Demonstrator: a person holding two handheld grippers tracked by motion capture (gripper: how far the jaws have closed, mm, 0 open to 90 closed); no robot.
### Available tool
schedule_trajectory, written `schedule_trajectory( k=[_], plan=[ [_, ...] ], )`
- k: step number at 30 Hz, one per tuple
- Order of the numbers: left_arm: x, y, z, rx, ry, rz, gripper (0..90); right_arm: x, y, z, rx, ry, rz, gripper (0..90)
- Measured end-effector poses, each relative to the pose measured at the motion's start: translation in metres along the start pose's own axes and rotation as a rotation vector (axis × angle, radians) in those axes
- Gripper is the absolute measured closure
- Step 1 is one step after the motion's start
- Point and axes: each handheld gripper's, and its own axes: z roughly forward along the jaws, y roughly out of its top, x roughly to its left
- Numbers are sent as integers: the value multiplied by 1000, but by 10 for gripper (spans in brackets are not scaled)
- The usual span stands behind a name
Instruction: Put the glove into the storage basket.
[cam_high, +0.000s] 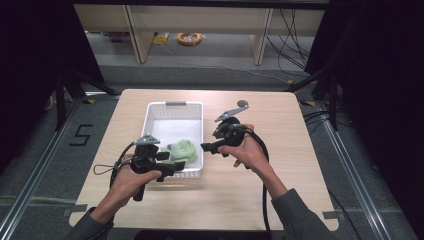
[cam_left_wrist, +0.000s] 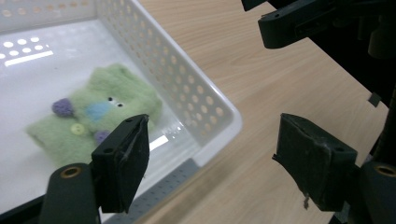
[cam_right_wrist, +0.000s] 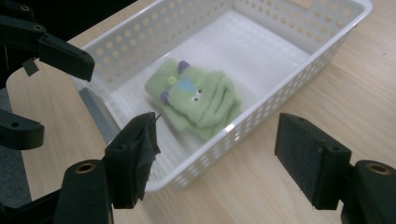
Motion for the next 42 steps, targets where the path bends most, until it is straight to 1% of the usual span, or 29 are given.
schedule_trajectory(
  k=[2, 3, 4, 6, 7, 8, 10, 11, 13, 14, 15, 16, 18, 19, 20, 22, 23, 24, 25, 26, 27, 29, 32, 33, 37, 38, 39, 41, 42],
  plan=[
    [-6, -4, 0, -12, 1, 17, 252, 0, -6, -5, -24, 14, -18, 302],
    [-9, -6, 1, -17, -5, 25, 251, 0, -10, -9, -26, 9, -15, 302],
    [-12, -9, 1, -22, -5, 27, 249, 1, -14, -11, -53, 11, -10, 302],
    [-17, -13, 2, -26, -43, 14, 239, 1, -20, -18, -56, 7, -19, 300],
    [-19, -15, 2, -32, -52, 12, 235, 2, -24, -19, -76, -2, -5, 299],
    [-20, -16, 3, -30, -57, 14, 235, 1, -28, -23, -67, -7, -26, 299],
    [-24, -21, 6, -18, -48, 37, 234, 4, -35, -26, -78, -12, -13, 299],
    [-26, -22, 7, -22, -46, 36, 233, 3, -39, -26, -97, -14, -28, 299],
    [-29, -29, 11, -20, -50, 54, 232, 6, -43, -27, -72, 9, -25, 297],
    [-30, -31, 12, -10, -49, 53, 231, 6, -45, -27, -93, 2, -26, 297],
    [-30, -34, 12, -4, -62, 58, 231, 7, -47, -27, -87, 8, -28, 296],
    [-32, -36, 13, -8, -57, 57, 230, 9, -49, -26, -79, 18, -33, 292],
    [-32, -40, 13, -6, -62, 61, 230, 10, -51, -26, -75, 16, -38, 291],
    [-33, -42, 13, -11, -58, 66, 229, 12, -53, -26, -67, 15, -16, 290],
    [-34, -44, 13, -9, -68, 64, 229, 11, -53, -24, -77, 25, -31, 290],
    [-34, -47, 12, -7, -68, 66, 229, 13, -56, -24, -83, 13, -27, 290],
    [-35, -49, 11, -2, -66, 78, 228, 11, -57, -25, -77, 10, -46, 290],
    [-36, -50, 12, -10, -68, 81, 228, 13, -59, -24, -86, 19, -29, 290],
    [-36, -51, 12, -11, -62, 80, 227, 12, -60, -24, -82, 29, -47, 290],
    [-36, -52, 12, -10, -59, 85, 227, 12, -62, -25, -79, 12, -38, 288],
    [-35, -53, 11, -7, -66, 89, 227, 13, -63, -25, -79, 33, -29, 287],
    [-36, -54, 11, -14, -54, 81, 227, 13, -66, -27, -85, 21, -38, 287],
    [-35, -57, 10, -11, -54, 83, 226, 16, -70, -29, -97, 41, -19, 283],
    [-35, -58, 10, -8, -56, 89, 225, 15, -72, -30, -97, 23, -37, 278],
    [-34, -63, 11, -8, -65, 86, 220, 18, -79, -33, -104, 54, -11, 258],
    [-34, -64, 11, -5, -67, 86, 220, 18, -81, -33, -107, 43, -24, 244],
    [-34, -65, 11, -8, -66, 88, 220, 19, -83, -33, -111, 41, -8, 231],
    [-33, -68, 11, -4, -66, 87, 219, 20, -87, -33, -97, 51, 1, 201],
    [-33, -69, 12, -10, -72, 82, 216, 19, -90, -33, -105, 41, -4, 186]
  ],
)
